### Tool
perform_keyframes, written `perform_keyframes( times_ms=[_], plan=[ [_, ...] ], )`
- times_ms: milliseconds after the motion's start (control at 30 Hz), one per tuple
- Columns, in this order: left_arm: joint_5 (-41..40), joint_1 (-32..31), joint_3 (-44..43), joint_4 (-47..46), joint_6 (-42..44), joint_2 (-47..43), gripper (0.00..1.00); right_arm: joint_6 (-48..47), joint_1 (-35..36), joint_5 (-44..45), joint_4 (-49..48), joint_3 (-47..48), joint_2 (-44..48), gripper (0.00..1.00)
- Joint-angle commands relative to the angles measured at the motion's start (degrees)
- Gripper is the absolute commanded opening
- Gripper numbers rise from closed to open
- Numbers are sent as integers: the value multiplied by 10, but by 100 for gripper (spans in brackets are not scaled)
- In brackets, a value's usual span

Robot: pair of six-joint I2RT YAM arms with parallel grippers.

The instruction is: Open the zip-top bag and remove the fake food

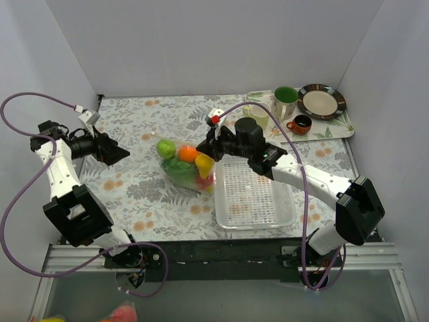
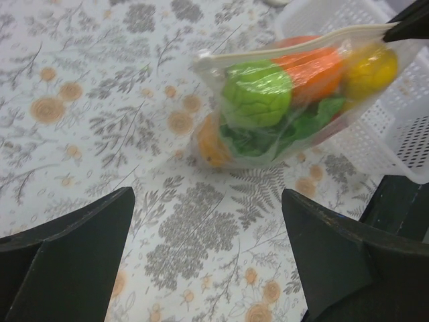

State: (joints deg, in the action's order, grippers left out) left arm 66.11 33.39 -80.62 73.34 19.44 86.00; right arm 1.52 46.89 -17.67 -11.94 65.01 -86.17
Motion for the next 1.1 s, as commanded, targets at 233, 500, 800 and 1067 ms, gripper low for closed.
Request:
perform_keyframes(
  times_ms=[233,500,800,1067],
  plan=[
    [363,0,185,29,223,-21,88,35,1,-36,-44,0,38,1],
    [369,-37,165,56,329,68,88,71,4,-79,-50,3,58,1],
    [371,-61,125,55,309,71,89,107,15,-97,-69,11,58,1],
    [371,-83,91,56,296,76,88,132,26,-117,-99,26,46,1]
  ],
)
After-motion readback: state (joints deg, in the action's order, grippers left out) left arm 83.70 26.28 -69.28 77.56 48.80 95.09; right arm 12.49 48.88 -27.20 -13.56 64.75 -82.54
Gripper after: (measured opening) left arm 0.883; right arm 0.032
